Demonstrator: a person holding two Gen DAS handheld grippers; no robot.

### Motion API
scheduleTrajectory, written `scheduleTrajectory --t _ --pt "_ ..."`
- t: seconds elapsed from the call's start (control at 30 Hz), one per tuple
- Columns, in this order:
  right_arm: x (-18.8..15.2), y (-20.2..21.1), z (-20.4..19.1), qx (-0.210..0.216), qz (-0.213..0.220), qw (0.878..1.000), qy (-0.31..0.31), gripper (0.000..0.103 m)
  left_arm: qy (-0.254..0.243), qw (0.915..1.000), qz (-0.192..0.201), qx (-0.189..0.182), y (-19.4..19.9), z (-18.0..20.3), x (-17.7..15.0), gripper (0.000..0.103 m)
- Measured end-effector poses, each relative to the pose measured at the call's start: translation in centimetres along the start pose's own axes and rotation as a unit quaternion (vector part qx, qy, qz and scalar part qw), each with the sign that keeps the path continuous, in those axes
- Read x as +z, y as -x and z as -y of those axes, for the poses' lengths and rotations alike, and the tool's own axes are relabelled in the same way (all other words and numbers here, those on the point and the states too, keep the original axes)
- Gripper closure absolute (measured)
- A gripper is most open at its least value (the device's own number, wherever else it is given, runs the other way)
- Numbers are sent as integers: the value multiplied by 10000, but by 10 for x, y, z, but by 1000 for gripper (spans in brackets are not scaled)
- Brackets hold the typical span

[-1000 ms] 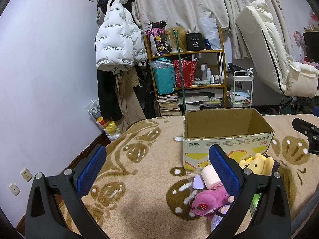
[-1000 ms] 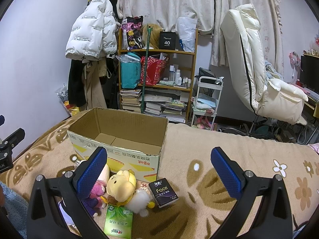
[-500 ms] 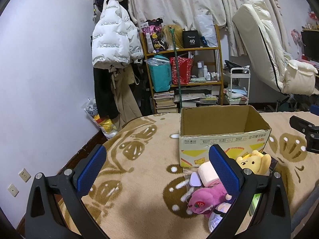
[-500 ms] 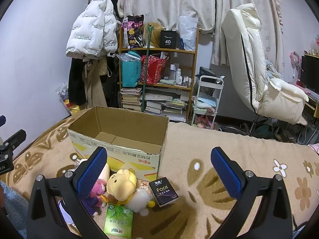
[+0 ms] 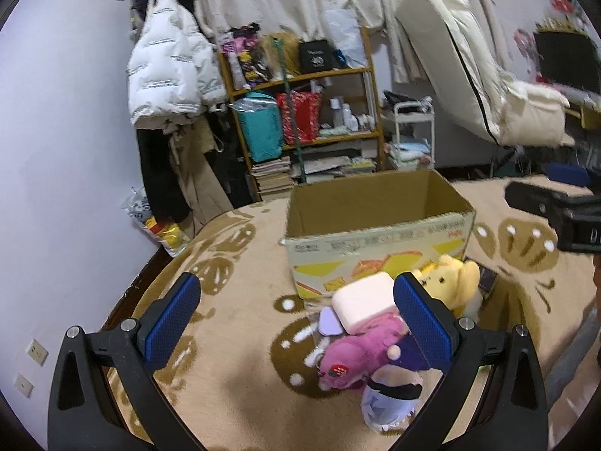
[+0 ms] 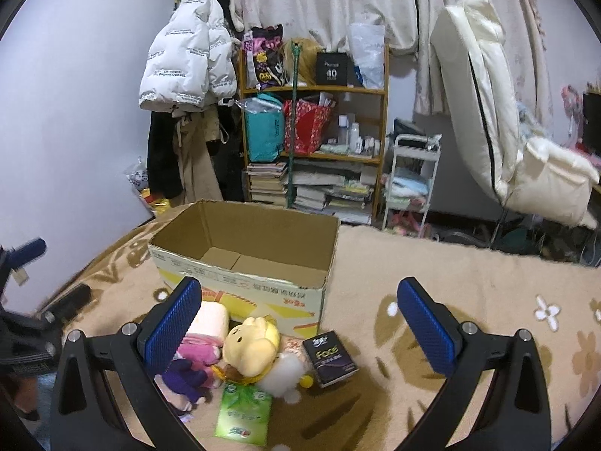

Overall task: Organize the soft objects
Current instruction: 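Lower both tools toward the plush pile beside the cardboard box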

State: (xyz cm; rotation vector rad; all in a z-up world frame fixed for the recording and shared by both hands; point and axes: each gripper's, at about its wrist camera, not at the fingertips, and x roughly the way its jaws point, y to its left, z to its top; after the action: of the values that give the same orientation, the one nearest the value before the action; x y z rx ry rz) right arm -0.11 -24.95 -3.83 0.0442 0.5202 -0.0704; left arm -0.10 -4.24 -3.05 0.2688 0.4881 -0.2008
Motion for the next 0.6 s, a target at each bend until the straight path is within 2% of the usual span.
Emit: scheduleTrajectory --t 0.33,0.5,0.6 --pt "-4 -23 2 375 -675 9968 -184 0 -624 9963 -383 -444 -23 45 -10 1" --pt "-6 -37 -9 642 -1033 9926 15 0 -701 9938 -616 -600 -33 56 -15 1" --pt "-12 -48 -14 737 -1324 9884 112 6 -661 9922 -807 -685 -41 58 -17 1"
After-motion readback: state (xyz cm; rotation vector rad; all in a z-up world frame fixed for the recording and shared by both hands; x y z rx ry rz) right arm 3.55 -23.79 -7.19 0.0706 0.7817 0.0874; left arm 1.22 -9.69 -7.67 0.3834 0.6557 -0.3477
